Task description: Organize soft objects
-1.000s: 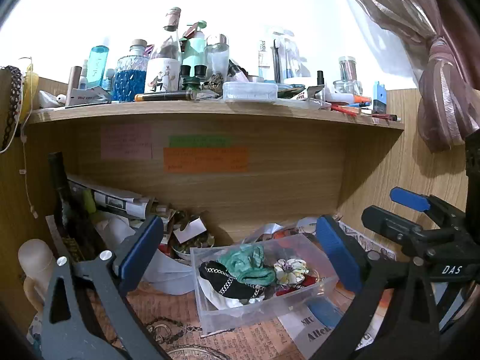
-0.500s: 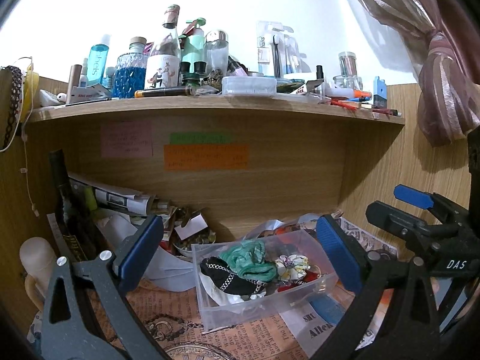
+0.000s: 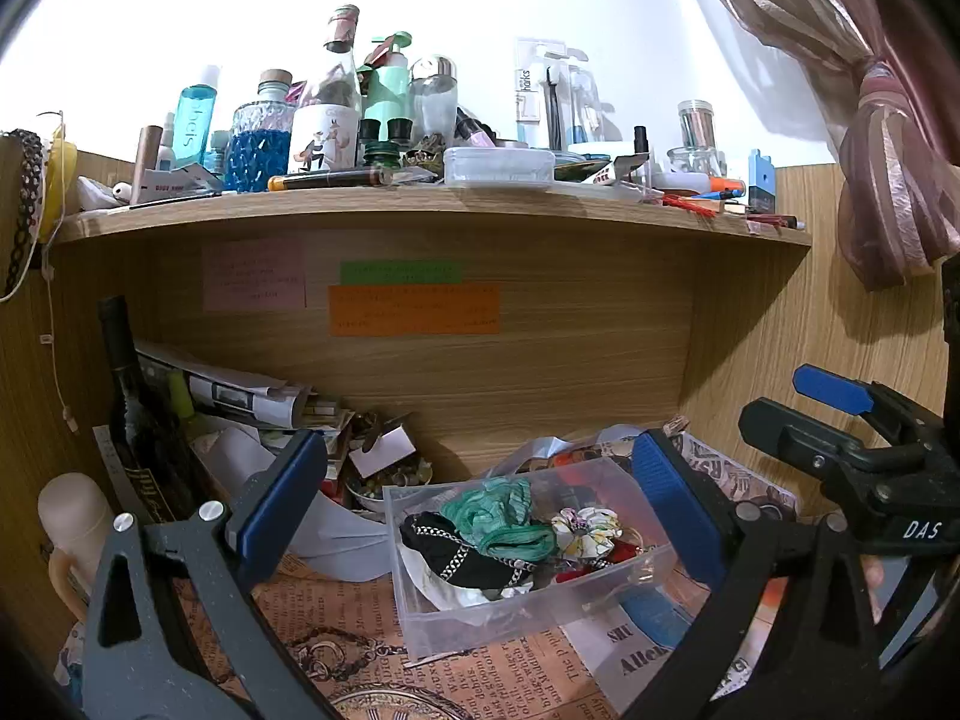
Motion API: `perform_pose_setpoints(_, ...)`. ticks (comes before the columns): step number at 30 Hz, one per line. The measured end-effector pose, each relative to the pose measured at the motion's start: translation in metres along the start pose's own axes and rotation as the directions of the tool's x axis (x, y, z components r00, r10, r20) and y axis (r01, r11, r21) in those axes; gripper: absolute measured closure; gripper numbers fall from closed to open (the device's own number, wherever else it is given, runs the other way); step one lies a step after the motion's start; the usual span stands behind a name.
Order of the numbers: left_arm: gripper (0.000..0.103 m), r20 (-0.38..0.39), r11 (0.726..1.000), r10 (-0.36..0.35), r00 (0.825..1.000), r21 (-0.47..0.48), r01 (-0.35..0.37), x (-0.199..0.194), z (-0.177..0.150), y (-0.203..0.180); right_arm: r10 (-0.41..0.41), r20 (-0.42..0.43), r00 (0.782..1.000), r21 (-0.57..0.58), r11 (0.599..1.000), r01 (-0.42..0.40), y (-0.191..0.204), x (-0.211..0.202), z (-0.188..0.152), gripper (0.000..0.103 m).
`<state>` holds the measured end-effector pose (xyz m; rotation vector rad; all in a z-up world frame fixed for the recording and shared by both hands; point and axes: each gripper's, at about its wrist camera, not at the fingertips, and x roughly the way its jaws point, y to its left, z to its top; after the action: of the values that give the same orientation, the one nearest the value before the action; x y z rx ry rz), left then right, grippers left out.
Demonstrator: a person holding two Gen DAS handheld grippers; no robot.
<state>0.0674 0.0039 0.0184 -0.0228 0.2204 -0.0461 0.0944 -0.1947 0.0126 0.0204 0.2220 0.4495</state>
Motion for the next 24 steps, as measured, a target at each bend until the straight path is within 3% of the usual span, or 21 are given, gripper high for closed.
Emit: perform_pose_setpoints(24, 0.0, -0.007, 1.0, -0.028, 1.0, 0.006, 0.028, 0.001, -0.0024, -0.0013, 0.006, 0.003, 1.0, 0.0, 1.0, -0.006, -0.0003, -0.001, -0.0003, 0.0)
